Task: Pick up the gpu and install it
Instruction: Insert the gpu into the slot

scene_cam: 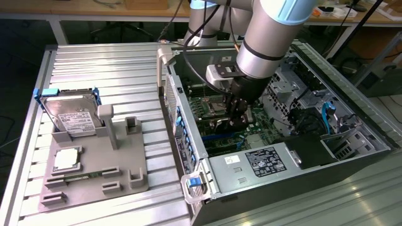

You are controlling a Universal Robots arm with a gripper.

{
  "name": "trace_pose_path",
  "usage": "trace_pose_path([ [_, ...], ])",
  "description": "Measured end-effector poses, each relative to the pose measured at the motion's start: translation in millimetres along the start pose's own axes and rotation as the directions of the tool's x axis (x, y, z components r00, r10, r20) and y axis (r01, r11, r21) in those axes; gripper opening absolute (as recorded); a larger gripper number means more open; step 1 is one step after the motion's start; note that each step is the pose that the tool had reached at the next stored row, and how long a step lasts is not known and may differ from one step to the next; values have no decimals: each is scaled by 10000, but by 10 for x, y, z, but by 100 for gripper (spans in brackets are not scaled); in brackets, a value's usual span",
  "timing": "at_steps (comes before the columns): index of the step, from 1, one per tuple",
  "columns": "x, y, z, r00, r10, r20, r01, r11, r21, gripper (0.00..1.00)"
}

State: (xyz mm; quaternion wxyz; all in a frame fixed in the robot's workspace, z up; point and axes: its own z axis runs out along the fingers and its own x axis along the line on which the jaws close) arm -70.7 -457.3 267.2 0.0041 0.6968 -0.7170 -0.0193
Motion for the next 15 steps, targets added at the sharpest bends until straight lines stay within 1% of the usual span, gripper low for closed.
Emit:
trace_pose_path([
  [5,7,10,4,10000,60,2,-60,10000,1,27],
  [8,28,0,3,9999,106,-10,-106,9999,3,27],
  [12,47,-2,4,9999,163,-9,-163,9999,4,27],
  [15,48,15,13,9997,233,-7,-233,9997,5,27],
])
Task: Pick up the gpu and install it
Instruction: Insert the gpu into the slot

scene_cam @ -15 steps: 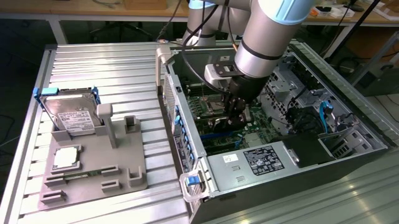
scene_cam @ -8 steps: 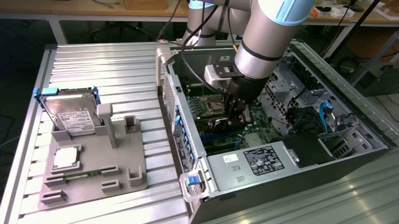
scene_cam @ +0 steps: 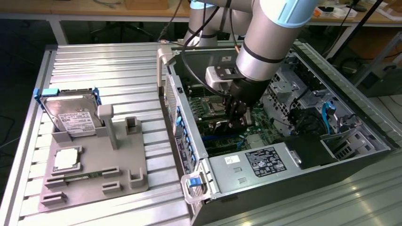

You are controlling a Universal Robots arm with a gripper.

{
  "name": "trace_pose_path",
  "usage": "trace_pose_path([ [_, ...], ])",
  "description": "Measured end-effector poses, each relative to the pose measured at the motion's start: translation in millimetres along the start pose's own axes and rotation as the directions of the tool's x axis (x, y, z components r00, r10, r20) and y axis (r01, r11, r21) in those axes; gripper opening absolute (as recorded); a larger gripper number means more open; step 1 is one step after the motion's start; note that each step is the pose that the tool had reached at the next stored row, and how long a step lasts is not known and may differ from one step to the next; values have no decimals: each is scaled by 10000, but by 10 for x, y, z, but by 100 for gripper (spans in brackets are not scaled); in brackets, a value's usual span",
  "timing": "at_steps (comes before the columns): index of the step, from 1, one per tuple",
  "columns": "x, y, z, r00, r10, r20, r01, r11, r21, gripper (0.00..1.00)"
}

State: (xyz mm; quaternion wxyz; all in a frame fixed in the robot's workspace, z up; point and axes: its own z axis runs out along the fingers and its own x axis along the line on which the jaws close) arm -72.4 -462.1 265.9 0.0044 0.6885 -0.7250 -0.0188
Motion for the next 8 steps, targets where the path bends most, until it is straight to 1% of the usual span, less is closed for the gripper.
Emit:
trace_pose_path([
  [8,1,2,47,10000,36,-2,-36,10000,-1,27],
])
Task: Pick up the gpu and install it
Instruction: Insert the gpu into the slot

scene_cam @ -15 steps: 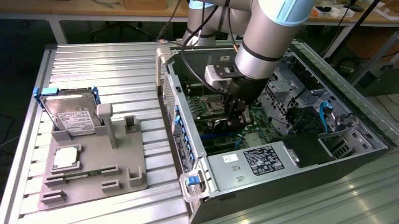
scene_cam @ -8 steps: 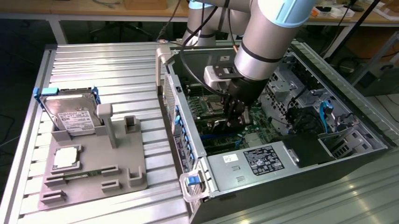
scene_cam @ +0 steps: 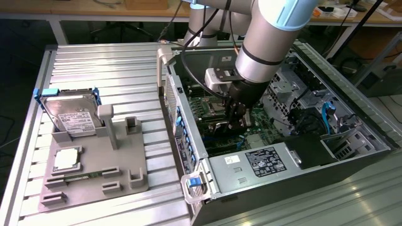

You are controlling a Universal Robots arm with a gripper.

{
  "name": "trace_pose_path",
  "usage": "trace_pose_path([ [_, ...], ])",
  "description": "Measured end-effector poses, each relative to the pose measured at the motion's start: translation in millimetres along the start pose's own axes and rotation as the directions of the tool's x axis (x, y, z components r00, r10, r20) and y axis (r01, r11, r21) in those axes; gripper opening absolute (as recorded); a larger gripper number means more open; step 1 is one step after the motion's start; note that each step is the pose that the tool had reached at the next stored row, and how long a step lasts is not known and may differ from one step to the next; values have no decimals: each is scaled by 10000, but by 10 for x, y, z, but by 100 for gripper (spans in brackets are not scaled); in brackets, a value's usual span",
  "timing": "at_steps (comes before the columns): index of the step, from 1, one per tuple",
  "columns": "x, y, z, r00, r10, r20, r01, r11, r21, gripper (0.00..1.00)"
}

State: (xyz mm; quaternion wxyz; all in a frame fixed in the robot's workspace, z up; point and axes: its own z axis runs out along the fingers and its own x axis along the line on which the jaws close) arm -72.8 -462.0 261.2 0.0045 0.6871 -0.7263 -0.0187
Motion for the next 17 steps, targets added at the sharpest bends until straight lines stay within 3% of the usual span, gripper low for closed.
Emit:
trace_pose_path([
  [11,-1,25,12,10000,29,5,-29,10000,2,27],
  [17,-2,27,-27,10000,29,6,-29,10000,4,27],
])
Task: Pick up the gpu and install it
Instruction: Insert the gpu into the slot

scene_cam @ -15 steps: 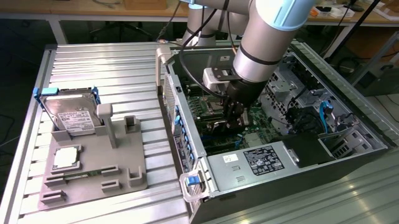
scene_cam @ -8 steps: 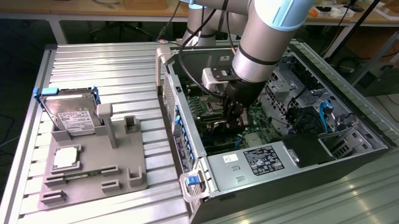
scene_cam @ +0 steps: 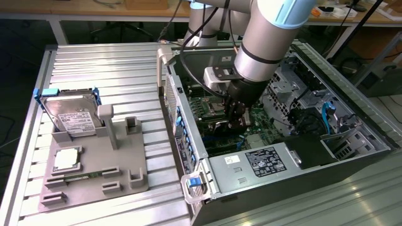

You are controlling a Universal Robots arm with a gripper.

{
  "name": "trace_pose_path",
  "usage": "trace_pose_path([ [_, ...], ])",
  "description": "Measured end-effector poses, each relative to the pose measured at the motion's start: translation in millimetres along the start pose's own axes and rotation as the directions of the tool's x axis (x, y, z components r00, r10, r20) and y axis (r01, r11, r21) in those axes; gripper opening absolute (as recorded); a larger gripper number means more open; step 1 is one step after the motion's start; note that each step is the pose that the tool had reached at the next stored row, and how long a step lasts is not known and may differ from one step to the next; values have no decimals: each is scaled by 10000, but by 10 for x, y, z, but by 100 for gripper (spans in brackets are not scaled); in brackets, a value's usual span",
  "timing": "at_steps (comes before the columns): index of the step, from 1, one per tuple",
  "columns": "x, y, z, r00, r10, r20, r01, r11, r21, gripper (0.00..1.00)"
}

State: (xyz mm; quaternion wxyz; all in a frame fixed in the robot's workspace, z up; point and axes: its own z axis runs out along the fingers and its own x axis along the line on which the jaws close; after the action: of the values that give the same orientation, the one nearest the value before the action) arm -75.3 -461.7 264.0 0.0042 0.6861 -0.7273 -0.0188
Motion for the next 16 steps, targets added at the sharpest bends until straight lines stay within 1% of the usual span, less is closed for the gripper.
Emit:
trace_pose_path([
  [8,-7,1,11,9998,-190,-11,190,9998,-1,27],
  [16,-12,7,65,9998,-191,-11,191,9998,-1,27],
])
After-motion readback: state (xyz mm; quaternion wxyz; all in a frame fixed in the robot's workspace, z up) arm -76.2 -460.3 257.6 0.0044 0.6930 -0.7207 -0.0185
